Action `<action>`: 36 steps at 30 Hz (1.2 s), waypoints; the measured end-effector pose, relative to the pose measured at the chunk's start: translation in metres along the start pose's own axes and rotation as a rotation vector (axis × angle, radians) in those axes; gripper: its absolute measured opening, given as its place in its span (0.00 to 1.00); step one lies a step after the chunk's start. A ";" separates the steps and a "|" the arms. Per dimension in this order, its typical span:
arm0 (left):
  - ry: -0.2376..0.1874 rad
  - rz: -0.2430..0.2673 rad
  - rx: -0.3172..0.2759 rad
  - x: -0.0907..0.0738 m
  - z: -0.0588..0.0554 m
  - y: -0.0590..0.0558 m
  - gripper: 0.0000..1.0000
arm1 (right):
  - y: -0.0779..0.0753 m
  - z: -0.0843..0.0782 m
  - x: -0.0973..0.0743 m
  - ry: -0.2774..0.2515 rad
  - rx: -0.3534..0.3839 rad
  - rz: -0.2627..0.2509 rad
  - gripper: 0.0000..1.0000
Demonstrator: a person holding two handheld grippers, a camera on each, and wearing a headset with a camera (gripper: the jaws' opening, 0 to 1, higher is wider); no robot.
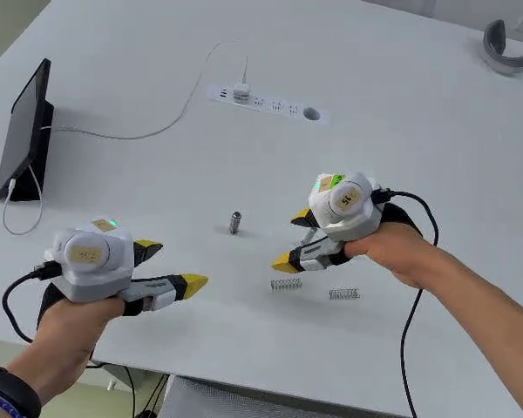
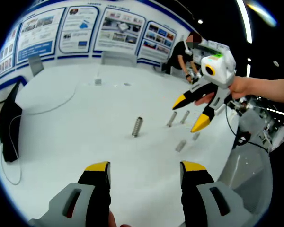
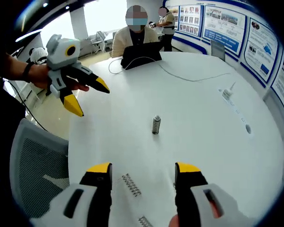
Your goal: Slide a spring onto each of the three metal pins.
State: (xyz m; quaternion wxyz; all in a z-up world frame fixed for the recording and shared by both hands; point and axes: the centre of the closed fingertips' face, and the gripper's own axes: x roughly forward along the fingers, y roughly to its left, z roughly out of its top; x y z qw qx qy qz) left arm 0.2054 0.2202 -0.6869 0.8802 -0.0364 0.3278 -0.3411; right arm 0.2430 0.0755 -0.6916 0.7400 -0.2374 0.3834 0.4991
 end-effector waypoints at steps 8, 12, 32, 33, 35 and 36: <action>0.001 -0.008 0.005 0.006 0.004 -0.005 0.61 | 0.002 -0.009 -0.008 -0.069 0.106 -0.028 0.59; 0.002 -0.013 0.009 0.009 0.006 -0.008 0.61 | 0.001 -0.016 -0.014 -0.118 0.184 -0.055 0.61; 0.015 -0.042 0.033 0.020 0.015 -0.015 0.62 | 0.002 -0.052 -0.044 -0.221 0.372 -0.166 0.71; 0.015 -0.044 0.035 0.021 0.015 -0.015 0.62 | 0.002 -0.053 -0.046 -0.227 0.379 -0.173 0.71; 0.016 -0.047 0.038 0.022 0.017 -0.015 0.63 | 0.002 -0.057 -0.050 -0.239 0.394 -0.187 0.71; 0.016 -0.049 0.040 0.023 0.018 -0.015 0.63 | 0.003 -0.059 -0.052 -0.241 0.403 -0.192 0.72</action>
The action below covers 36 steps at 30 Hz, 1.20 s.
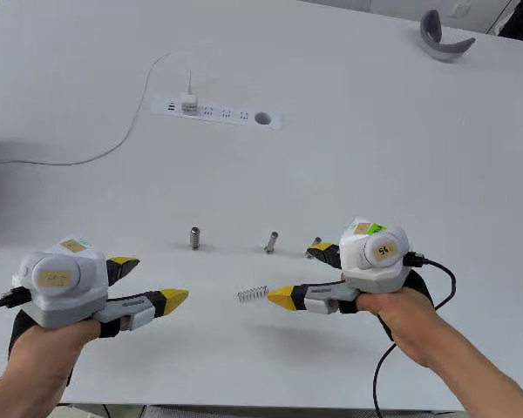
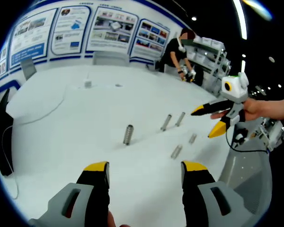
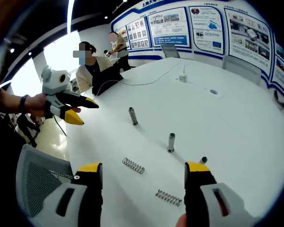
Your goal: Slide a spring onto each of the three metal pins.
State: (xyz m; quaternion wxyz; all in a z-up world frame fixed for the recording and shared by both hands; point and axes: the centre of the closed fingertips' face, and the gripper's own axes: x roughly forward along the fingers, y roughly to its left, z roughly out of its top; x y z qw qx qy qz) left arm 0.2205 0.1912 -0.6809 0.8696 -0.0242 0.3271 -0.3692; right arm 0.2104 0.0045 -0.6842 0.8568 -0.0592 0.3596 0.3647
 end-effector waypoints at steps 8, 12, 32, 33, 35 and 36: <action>0.007 -0.014 0.023 0.007 0.008 -0.001 0.64 | -0.012 -0.007 -0.020 -0.039 0.079 -0.060 0.75; 0.012 -0.024 0.029 0.011 0.009 -0.002 0.64 | -0.015 -0.014 -0.027 -0.046 0.101 -0.077 0.77; 0.082 -0.142 0.131 0.043 0.009 -0.044 0.67 | -0.019 -0.037 -0.053 -0.090 0.197 -0.125 0.83; 0.085 -0.148 0.136 0.046 0.009 -0.046 0.67 | -0.019 -0.039 -0.053 -0.087 0.208 -0.124 0.83; 0.093 -0.158 0.143 0.049 0.008 -0.048 0.67 | -0.018 -0.043 -0.054 -0.080 0.215 -0.123 0.84; 0.101 -0.165 0.149 0.052 0.007 -0.050 0.67 | -0.017 -0.045 -0.055 -0.074 0.214 -0.124 0.84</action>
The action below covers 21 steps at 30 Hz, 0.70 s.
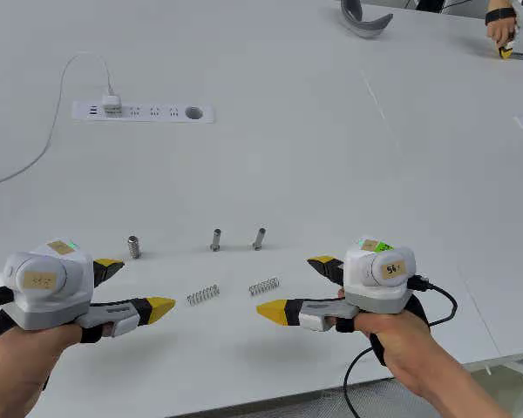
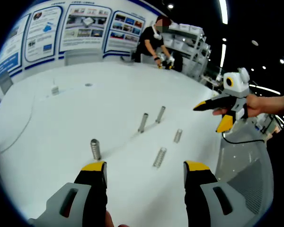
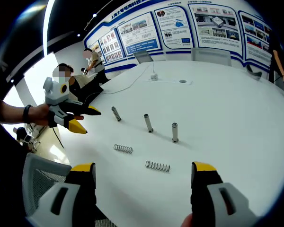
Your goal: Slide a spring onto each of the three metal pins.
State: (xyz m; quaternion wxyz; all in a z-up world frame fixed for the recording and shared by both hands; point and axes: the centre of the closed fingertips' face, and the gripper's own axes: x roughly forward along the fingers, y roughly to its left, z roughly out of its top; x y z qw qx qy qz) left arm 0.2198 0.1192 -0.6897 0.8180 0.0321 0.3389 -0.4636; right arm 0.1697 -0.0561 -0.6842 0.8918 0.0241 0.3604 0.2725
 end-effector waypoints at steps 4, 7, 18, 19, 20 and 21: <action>0.022 -0.021 0.026 0.008 0.000 -0.006 0.67 | 0.000 -0.006 -0.003 0.000 0.012 0.000 0.85; 0.037 -0.033 0.048 0.014 0.002 -0.009 0.66 | 0.000 -0.009 -0.005 0.003 0.015 -0.001 0.86; 0.075 -0.078 0.104 0.036 0.006 -0.019 0.66 | 0.003 -0.011 -0.005 -0.018 0.026 0.002 0.87; 0.078 -0.082 0.108 0.038 0.005 -0.020 0.65 | 0.003 -0.012 -0.004 -0.016 0.026 0.003 0.87; 0.084 -0.086 0.114 0.040 0.005 -0.021 0.65 | 0.003 -0.013 -0.004 -0.016 0.027 0.003 0.87; 0.089 -0.089 0.121 0.041 0.004 -0.022 0.65 | 0.003 -0.013 -0.004 -0.016 0.031 0.004 0.87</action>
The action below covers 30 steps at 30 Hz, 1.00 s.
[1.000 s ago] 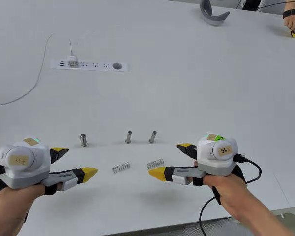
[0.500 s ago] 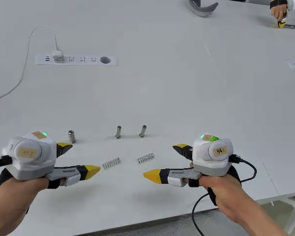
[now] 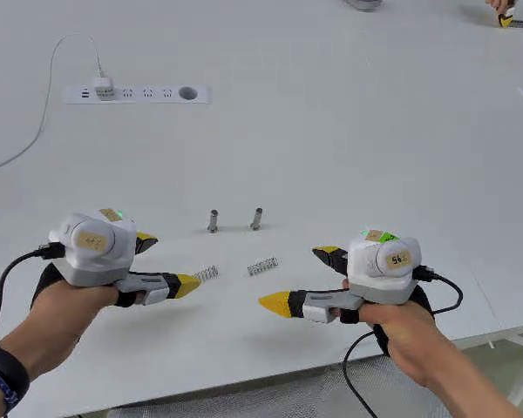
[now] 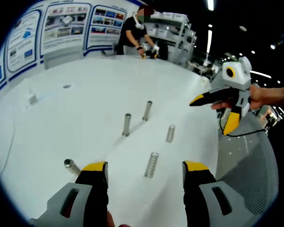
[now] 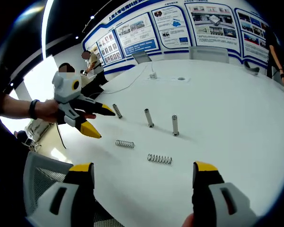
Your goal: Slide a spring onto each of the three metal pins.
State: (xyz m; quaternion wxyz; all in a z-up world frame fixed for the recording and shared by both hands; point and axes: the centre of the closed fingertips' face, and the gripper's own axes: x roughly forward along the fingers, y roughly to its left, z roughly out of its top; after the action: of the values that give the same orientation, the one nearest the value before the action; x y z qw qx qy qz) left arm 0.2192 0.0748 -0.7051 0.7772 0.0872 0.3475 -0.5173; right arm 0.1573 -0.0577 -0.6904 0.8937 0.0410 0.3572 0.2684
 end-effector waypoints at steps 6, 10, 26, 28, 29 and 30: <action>0.052 -0.019 0.061 0.013 -0.006 -0.005 0.63 | 0.001 -0.001 -0.001 0.003 0.000 0.008 0.87; 0.077 -0.029 0.086 0.020 -0.008 -0.008 0.60 | 0.001 0.000 -0.002 -0.001 0.001 0.010 0.87; 0.170 -0.042 0.139 0.049 -0.038 -0.008 0.41 | 0.004 -0.003 -0.003 0.014 -0.010 0.032 0.87; 0.176 -0.037 0.148 0.049 -0.040 -0.008 0.38 | 0.004 -0.004 -0.003 0.016 -0.009 0.034 0.87; 0.178 -0.033 0.150 0.050 -0.041 -0.007 0.36 | 0.004 -0.005 -0.003 0.018 -0.008 0.035 0.87; 0.178 -0.032 0.149 0.050 -0.041 -0.007 0.35 | 0.004 -0.005 -0.003 0.020 -0.008 0.037 0.87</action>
State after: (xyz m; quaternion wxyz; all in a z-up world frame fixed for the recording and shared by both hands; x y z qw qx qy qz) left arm 0.2062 0.0553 -0.7657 0.7264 0.1844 0.3770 -0.5441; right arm 0.1503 -0.0564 -0.6911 0.8853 0.0412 0.3640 0.2865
